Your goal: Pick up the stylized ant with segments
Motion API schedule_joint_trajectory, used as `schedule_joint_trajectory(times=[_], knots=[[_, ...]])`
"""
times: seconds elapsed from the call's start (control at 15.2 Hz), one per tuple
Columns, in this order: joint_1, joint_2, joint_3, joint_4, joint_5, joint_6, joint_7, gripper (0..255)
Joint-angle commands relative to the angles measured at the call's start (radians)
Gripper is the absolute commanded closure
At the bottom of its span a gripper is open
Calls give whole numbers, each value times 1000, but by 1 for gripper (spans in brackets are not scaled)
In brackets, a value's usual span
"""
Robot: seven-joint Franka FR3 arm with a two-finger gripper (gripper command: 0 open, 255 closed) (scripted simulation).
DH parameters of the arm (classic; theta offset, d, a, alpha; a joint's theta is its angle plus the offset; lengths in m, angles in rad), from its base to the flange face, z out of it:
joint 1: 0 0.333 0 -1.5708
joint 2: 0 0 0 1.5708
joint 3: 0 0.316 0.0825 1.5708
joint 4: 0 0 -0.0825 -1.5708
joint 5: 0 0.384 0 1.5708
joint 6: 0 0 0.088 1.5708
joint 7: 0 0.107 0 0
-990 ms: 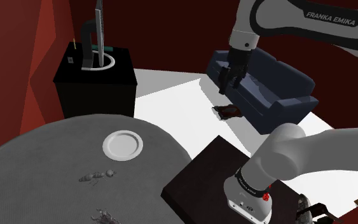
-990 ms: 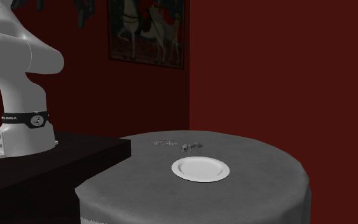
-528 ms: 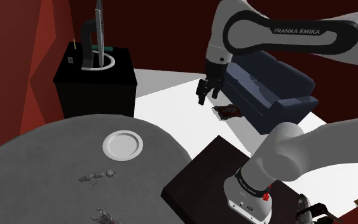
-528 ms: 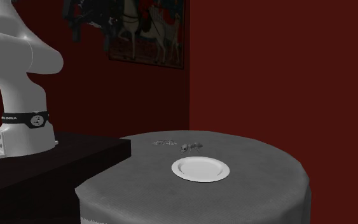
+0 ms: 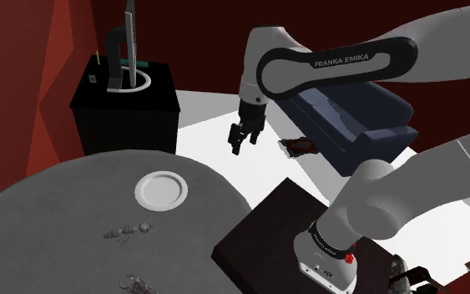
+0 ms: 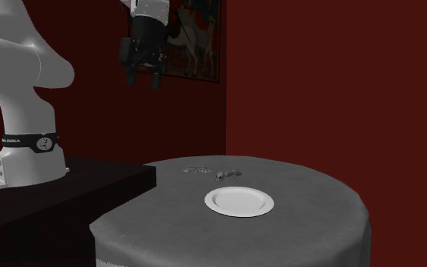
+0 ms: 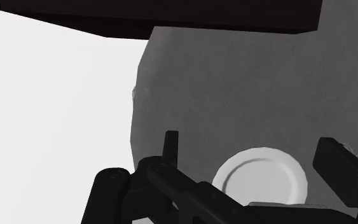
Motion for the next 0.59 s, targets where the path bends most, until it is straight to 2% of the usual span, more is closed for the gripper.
schedule_joint_trajectory(times=[0.0,0.53], knots=[[16,68,14,10,12,65,-4,0],[79,334,80,87,47,277,1,0]])
